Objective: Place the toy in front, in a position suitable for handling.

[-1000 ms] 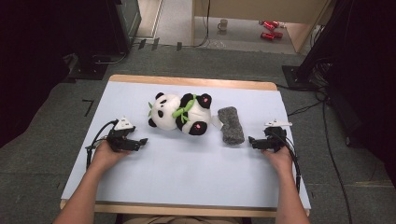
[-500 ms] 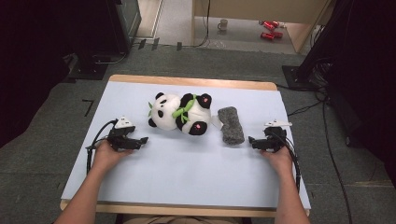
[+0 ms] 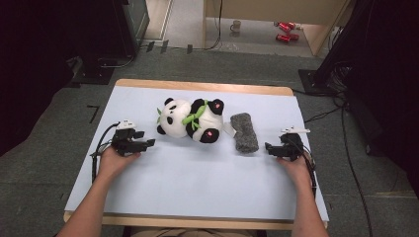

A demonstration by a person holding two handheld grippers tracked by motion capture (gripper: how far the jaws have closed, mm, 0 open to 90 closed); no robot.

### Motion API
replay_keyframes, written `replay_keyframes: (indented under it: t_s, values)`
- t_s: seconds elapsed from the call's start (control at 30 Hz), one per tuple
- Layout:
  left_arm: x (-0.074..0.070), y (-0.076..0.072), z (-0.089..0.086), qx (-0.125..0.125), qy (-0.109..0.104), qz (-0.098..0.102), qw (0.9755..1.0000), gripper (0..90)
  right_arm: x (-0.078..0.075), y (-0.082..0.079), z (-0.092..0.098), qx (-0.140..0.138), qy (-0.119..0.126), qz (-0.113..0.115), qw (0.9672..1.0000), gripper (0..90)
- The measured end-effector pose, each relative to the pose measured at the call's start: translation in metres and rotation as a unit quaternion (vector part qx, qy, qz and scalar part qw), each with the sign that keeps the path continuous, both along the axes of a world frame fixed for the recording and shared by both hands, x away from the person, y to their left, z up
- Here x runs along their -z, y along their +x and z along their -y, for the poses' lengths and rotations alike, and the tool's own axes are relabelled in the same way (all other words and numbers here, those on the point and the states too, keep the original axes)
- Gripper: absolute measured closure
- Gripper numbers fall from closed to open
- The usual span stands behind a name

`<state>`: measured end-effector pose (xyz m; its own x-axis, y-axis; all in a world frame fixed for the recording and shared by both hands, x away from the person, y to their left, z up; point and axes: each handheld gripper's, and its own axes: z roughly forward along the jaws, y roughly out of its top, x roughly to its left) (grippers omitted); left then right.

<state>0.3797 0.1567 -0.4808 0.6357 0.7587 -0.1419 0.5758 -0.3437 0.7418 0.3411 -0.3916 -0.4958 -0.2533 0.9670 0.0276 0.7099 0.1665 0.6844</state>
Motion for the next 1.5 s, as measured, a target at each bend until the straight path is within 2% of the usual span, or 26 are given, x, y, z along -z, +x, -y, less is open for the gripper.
replay_keyframes:
  t_s: [0.07, 0.17, 0.2, 0.27, 0.43, 0.57, 0.67, 0.7, 0.73, 0.8, 0.87, 1.07, 1.23, 1.37, 1.5]
  values:
    - [-0.001, 0.001, 0.001, 0.005, 0.003, 0.002, 1.0, 34.7, -0.001, -0.001, 0.001, 0.004, -0.002, -0.002, 1.0, 23.4]
    - [-0.004, 0.003, 0.006, 0.011, -0.005, 0.004, 0.9999, 33.7, -0.002, -0.002, 0.002, 0.011, 0.005, -0.007, 0.9999, 24.5]
    - [-0.007, 0.005, 0.009, 0.014, -0.015, 0.006, 0.9998, 33.5, -0.003, -0.002, 0.002, 0.013, 0.007, -0.008, 0.9999, 25.2]
    - [-0.01, 0.007, 0.013, 0.017, -0.015, 0.007, 0.9997, 29.2, -0.004, -0.004, 0.003, 0.014, 0.012, -0.009, 0.9998, 26.2]
    - [-0.017, 0.009, 0.021, 0.034, -0.017, 0.029, 0.9989, 26.0, -0.008, -0.008, 0.005, 0.019, 0.026, -0.006, 0.9995, 27.1]
    - [-0.022, 0.015, 0.03, 0.049, -0.026, 0.026, 0.9981, 22.7, -0.011, -0.01, 0.005, 0.017, 0.033, -0.004, 0.9993, 27.1]
    - [-0.024, 0.017, 0.03, 0.049, -0.032, 0.027, 0.998, 22.6, -0.012, -0.011, 0.005, 0.016, 0.034, -0.005, 0.9993, 27.0]
    - [-0.028, 0.02, 0.031, 0.045, -0.03, 0.022, 0.9983, 19.8, -0.012, -0.012, 0.004, 0.014, 0.035, -0.004, 0.9993, 27.0]
    - [-0.03, 0.021, 0.032, 0.044, -0.033, 0.026, 0.9982, 19.0, -0.012, -0.012, 0.004, 0.014, 0.036, -0.004, 0.9993, 27.0]
    - [-0.034, 0.023, 0.033, 0.05, -0.046, 0.028, 0.9973, 18.9, -0.012, -0.013, 0.004, 0.012, 0.034, -0.006, 0.9993, 26.9]
    - [-0.035, 0.025, 0.034, 0.053, -0.049, 0.027, 0.997, 18.7, -0.012, -0.013, 0.004, 0.012, 0.034, -0.008, 0.9993, 26.7]
    - [-0.041, 0.031, 0.041, 0.057, -0.025, 0.024, 0.9978, 16.8, -0.013, -0.015, 0.003, 0.011, 0.034, -0.011, 0.9993, 24.0]
    - [-0.049, 0.039, 0.045, 0.064, -0.031, 0.033, 0.9969, 16.5, -0.013, -0.017, 0.003, 0.012, 0.031, -0.015, 0.9993, 23.1]
    - [-0.051, 0.045, 0.047, 0.064, -0.042, 0.024, 0.9968, 16.5, -0.011, -0.019, 0.002, 0.008, 0.022, -0.02, 0.9995, 23.1]
    - [-0.054, 0.049, 0.05, 0.063, -0.05, 0.027, 0.9964, 16.9, -0.01, -0.02, 0.001, 0.008, 0.018, -0.024, 0.9995, 23.1]
